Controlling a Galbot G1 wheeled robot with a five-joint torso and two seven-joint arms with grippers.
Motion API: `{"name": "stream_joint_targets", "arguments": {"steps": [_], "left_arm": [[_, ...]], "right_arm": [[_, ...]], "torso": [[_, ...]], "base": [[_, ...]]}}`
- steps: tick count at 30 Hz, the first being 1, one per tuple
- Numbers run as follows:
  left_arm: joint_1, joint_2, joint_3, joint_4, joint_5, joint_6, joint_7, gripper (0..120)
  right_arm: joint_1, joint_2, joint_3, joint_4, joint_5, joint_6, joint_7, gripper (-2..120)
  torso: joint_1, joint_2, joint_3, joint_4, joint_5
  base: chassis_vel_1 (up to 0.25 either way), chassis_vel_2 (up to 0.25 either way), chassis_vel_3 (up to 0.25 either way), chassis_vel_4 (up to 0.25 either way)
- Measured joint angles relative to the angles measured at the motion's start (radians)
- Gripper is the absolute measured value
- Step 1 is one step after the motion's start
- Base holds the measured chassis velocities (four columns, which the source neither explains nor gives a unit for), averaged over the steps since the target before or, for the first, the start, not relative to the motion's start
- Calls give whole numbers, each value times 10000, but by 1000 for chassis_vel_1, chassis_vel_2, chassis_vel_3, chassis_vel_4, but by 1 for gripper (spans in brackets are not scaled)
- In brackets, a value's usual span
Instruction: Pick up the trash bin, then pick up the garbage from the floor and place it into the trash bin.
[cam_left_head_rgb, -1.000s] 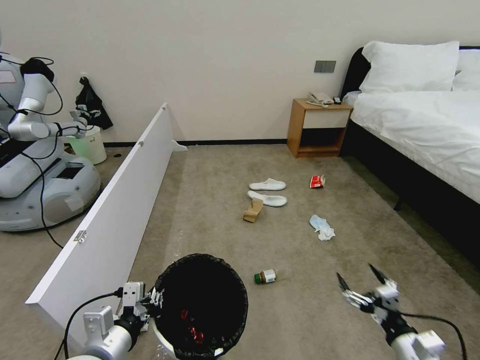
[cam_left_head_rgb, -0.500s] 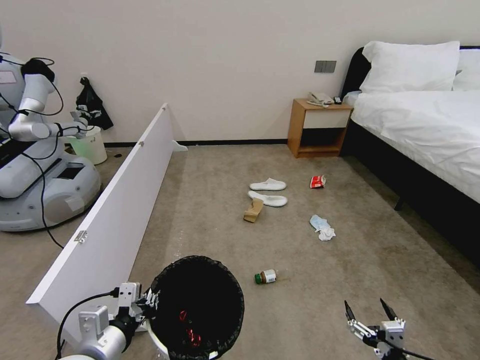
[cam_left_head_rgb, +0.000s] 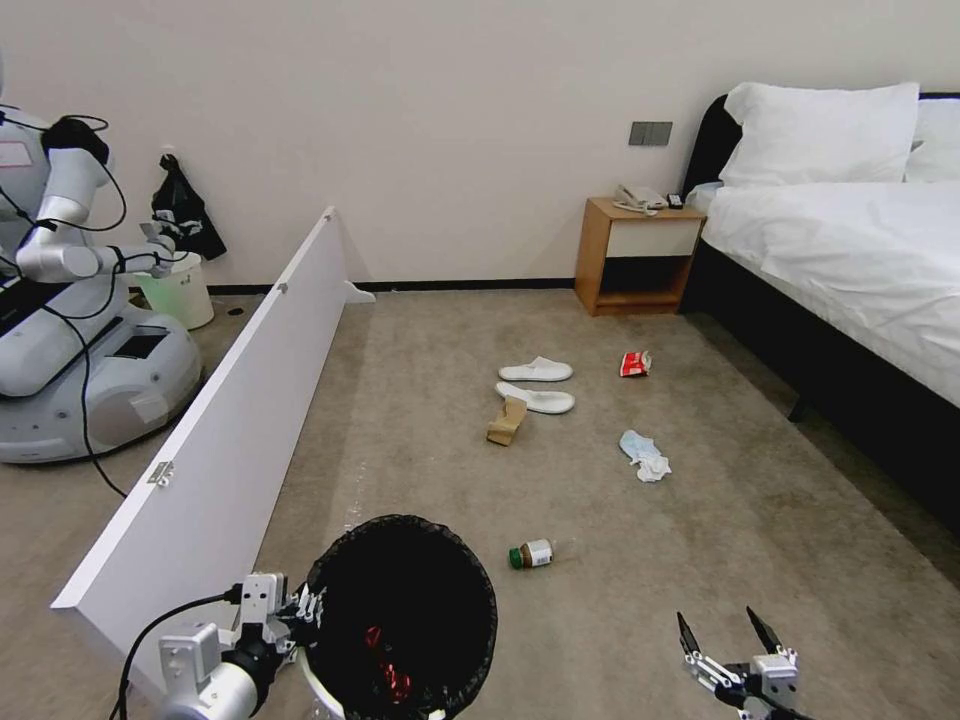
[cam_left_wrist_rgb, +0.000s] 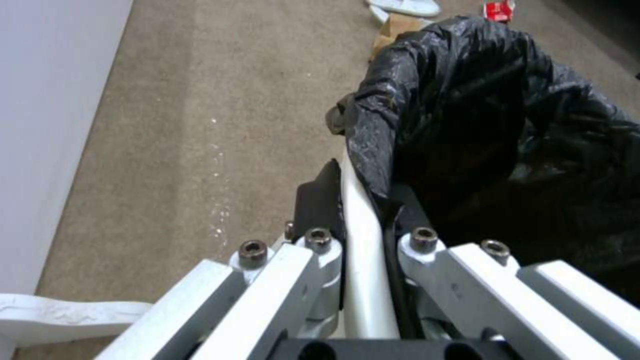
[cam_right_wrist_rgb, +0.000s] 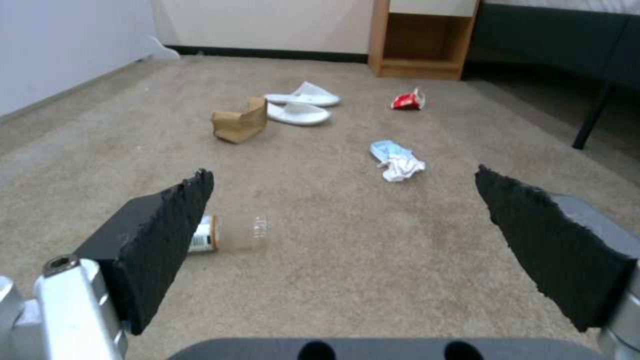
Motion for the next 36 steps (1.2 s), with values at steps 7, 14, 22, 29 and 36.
{"name": "stream_joint_targets", "arguments": {"steps": [7,14,22,29,36], "left_arm": [[56,-107,81,-31,87,-8,11,4],[112,-184,124,0,142,-45,31,4],[129,-237,212,20,214,-58,34,4],[142,-261,224,20,248,-68,36,4],[152,-285,227,25,268,-82,36,4]], "right_arm": [[41,-15,1,-41,56,33,-63,100],[61,-40,1,-104,124,57,-204,100],[116,-52,6,-184,161,87,-292,100],[133,-86,26,-211,209,108,-331,100],[147,-87,26,-241,207,127,-369,100]], "torso": [[0,0,0,0,0],[1,0,2,-2,-2],[1,0,1,0,-1],[1,-1,1,-2,0],[1,0,1,1,0]], "base": [[-48,36,44,-43],[-91,84,88,-100],[-95,109,107,-103],[-116,103,110,-109],[-106,128,115,-117]]}}
